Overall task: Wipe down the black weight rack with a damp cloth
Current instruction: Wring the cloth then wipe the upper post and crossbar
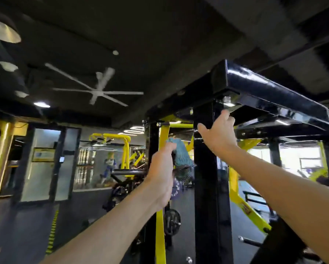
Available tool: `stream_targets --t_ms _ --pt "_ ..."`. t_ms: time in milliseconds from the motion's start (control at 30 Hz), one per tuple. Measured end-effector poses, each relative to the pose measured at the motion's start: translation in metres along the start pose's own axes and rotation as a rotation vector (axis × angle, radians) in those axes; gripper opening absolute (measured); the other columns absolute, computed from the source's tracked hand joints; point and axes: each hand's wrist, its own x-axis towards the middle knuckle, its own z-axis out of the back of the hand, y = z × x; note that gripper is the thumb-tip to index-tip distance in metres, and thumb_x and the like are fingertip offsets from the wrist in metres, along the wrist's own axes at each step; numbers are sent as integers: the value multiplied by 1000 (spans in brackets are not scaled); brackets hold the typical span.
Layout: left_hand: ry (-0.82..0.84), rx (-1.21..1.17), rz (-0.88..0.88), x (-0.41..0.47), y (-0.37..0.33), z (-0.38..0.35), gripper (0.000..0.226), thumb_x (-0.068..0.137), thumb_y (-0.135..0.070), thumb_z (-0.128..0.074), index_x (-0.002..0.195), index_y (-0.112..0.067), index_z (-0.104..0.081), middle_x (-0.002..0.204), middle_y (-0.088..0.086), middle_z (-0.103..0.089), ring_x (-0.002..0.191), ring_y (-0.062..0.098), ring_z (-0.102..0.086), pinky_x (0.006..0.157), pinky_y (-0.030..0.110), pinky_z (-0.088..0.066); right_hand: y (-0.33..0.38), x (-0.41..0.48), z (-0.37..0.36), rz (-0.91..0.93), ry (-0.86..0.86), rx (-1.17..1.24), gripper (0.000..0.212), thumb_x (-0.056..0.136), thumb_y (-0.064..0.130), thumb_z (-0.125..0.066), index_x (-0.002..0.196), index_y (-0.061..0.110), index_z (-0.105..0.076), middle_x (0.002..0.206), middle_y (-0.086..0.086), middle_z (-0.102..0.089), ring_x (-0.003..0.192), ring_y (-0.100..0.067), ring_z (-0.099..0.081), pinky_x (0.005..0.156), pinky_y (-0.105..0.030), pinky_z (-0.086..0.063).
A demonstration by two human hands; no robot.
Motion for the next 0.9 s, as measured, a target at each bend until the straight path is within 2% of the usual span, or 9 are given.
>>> stream_targets --t_ms 100,167,233,333,400,533,700,800,900 --pt "86 18 -32 54 -1 4 29 104 -34 -41 109 -17 -63 94 8 -67 79 18 -63 75 35 -51 -1 6 -24 3 -165 -76 75 94 38 -61 145 2 -19 139 -21 -36 125 -41 -44 92 -50 -44" --pt "145 18 -79 87 -3 3 29 103 -36 -41 104 -17 -64 95 6 -68 82 17 -63 80 35 -49 -6 7 -33 25 -268 -138 72 96 41 -57 146 5 -20 136 -17 -38 119 -39 -49 80 -47 -46" --pt "226 23 -70 118 -4 -4 32 100 -39 -41 108 -19 -65 105 3 -69 99 17 -63 93 38 -47 -10 8 -38 41 -318 -167 68 96 43 -56 143 7 -23 133 -15 -41 110 -36 -53 71 -40 -41" --pt "325 23 -67 145 -1 -21 33 98 -42 -45 114 -19 -63 115 0 -64 110 14 -56 88 30 -44 -12 7 -38 64 -354 -195 59 95 43 -58 134 9 -29 125 -14 -45 94 -28 -51 70 -37 -41" --pt "396 -18 -45 160 4 -29 52 86 -54 -50 123 -20 -61 125 -1 -62 116 13 -56 94 30 -45 -12 6 -39 84 -369 -209 54 94 43 -59 129 11 -32 120 -12 -47 89 -23 -48 70 -37 -43" --pt "526 -197 1 172 16 -31 44 101 -45 -36 109 -20 -71 109 4 -75 106 18 -68 89 33 -55 -9 4 -40 84 -393 -258 50 94 44 -59 123 12 -33 117 -10 -49 88 -24 -51 72 -39 -47" --pt "522 -270 -128 179 21 -28 39 105 -45 -30 106 -30 -66 111 -8 -70 109 6 -62 95 28 -45 -7 2 -41 96 -391 -327 50 94 48 -56 122 15 -31 114 -10 -50 87 -26 -57 71 -45 -53" --pt "527 -183 -168 177 9 -33 34 106 -45 -28 94 -37 -58 95 -18 -61 93 -7 -53 80 18 -38 -6 3 -39 114 -381 -337 50 94 49 -55 123 16 -30 115 -11 -49 88 -29 -59 72 -51 -55" --pt "553 -150 -129 172 6 -32 35 106 -45 -31 107 -32 -63 106 -11 -67 100 0 -58 83 21 -43 -8 2 -39 101 -367 -339 51 95 49 -54 124 15 -30 118 -11 -48 91 -29 -59 74 -51 -55"
